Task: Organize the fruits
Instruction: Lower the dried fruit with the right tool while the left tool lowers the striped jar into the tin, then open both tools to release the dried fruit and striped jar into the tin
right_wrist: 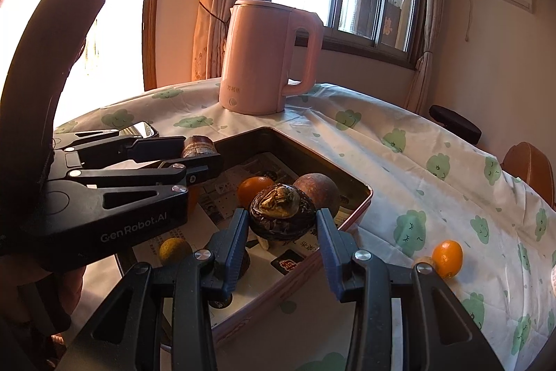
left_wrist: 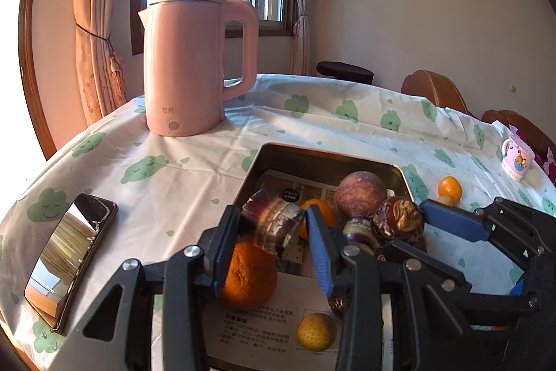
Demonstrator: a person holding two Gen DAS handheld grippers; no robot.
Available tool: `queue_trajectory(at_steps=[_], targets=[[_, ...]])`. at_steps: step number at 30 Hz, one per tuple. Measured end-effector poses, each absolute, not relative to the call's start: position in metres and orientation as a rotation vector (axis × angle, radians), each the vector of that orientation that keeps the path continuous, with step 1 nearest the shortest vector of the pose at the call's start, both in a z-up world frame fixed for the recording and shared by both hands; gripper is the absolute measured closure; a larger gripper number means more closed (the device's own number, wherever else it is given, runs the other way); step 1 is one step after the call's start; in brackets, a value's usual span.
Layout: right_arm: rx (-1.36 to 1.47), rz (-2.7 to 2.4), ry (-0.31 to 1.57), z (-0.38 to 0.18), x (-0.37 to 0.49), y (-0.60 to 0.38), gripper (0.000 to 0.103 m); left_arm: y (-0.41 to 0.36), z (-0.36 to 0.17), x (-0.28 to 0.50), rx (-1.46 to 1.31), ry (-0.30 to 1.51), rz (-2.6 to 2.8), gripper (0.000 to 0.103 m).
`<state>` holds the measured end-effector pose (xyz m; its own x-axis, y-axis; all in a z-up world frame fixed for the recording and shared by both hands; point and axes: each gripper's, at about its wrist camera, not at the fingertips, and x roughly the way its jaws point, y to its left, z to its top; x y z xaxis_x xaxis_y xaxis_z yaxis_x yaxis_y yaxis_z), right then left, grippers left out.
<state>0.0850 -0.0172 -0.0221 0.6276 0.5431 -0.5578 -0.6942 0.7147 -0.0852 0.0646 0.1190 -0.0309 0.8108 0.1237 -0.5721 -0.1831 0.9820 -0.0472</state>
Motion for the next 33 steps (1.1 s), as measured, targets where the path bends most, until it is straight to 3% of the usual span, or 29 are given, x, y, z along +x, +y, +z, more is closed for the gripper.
queue_trajectory(at_steps=[21, 23, 27, 33], targets=[[-0.319, 0.735, 0.583, -0.027, 0.091, -0.013, 0.059, 0.115, -0.035, 0.07, -0.078, 0.633, 0.164, 0.06], [-0.324, 0.735, 0.579, -0.027, 0.09, -0.012, 0.055, 0.115, -0.035, 0.07, -0.072, 0.629, 0.165, 0.054], [-0.337, 0.727, 0.568, -0.027, 0.086, -0.011, 0.042, 0.115, -0.032, 0.064, -0.07, 0.599, 0.179, 0.033], [-0.343, 0.698, 0.537, -0.02, 0.083, -0.029, 0.042, 0.114, -0.024, 0.055, -0.118, 0.541, 0.159, 0.031]])
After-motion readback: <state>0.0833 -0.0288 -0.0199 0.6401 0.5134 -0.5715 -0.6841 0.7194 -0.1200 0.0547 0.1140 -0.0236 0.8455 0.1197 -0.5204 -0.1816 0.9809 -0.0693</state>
